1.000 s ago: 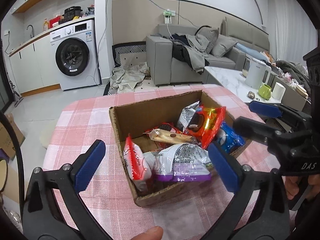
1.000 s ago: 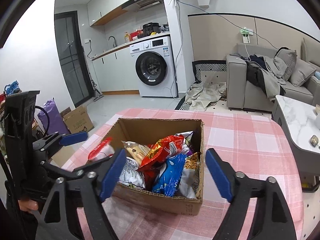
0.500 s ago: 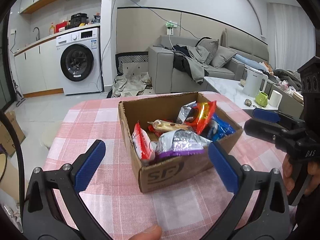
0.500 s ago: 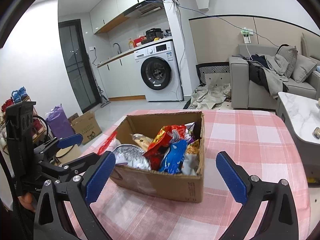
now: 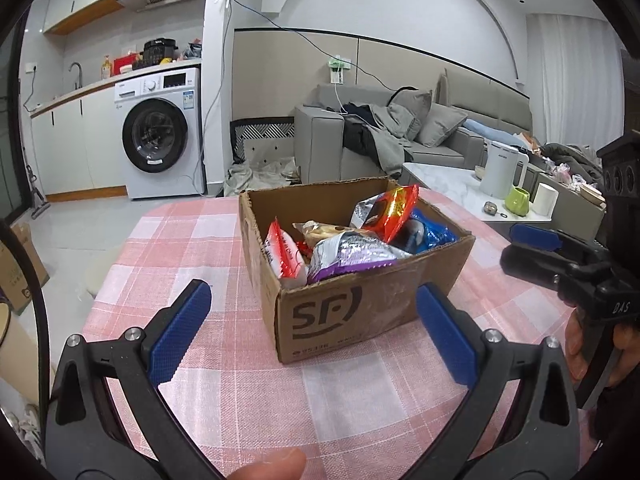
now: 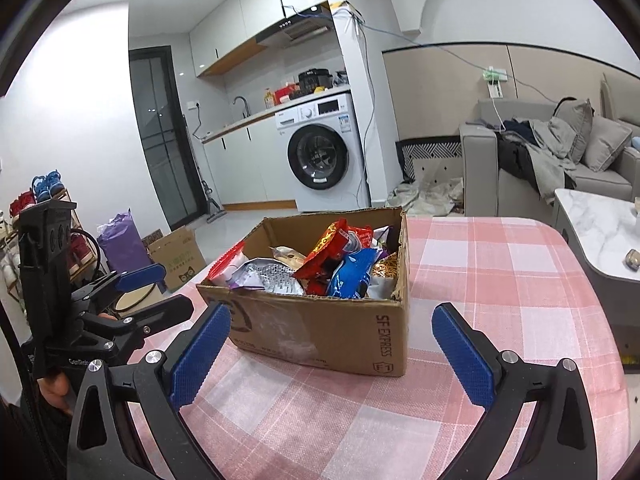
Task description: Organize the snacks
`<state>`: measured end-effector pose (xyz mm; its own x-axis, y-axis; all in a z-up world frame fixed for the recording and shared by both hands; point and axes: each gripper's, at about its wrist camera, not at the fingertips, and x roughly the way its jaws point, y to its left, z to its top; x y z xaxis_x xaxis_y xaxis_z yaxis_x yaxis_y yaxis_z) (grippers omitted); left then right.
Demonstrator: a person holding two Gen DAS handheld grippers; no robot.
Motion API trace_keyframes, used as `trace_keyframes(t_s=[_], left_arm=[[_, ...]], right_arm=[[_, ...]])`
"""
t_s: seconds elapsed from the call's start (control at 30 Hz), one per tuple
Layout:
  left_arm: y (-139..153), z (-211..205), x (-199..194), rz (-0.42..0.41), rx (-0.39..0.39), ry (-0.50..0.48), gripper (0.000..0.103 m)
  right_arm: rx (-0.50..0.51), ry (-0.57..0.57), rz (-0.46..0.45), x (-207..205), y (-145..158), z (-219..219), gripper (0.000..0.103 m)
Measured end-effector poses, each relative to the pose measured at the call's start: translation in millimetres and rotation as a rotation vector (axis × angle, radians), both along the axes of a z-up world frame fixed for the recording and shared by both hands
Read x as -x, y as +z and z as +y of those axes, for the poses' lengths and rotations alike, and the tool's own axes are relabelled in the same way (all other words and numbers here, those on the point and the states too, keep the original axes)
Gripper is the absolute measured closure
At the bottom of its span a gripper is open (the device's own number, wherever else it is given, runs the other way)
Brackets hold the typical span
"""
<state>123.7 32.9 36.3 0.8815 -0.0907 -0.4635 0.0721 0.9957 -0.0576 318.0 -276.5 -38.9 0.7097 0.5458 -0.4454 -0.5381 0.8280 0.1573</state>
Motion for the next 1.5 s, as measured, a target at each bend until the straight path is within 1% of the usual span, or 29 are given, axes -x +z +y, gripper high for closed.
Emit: trace_keyframes(t_s=[0.17,0.33,0.47,0.67,0.97,1.17,1.5], left_arm=[[-6,2,4,-0.012,-0.002,0.012,0.001],[-13,3,8,-0.03,0.01,0.016,0.001],[-19,0,8,-0.038,-0.005,0.021,0.001],[-25,0,10,-0.065,-0.01,0.028,0.001],[-28,-1,12,-0.072,-0.025,0.027,0.001],[-30,0,12,-0.073,-0.017,0.028,0.001],[-32,1,11,-0.07,-0.017,0.033,0.001]], right_arm=[[-0.015,0.0,-0.059,13,-4,-4,0.0],[-0.024,-0.004,-0.089,18,-8,-8,0.0],[-0.027,-0.026,-0.118,20,-11,-10,0.0],[-0.017,-0.048,-0.137,19,-19,-12,0.0],[0.02,-0.043,-0.157,20,-26,-6,0.0],[0.009,-0.042,-0.152,19,-27,-6,0.0],[0.047,-0.026,-0.18,25,-28,-1,0.0]])
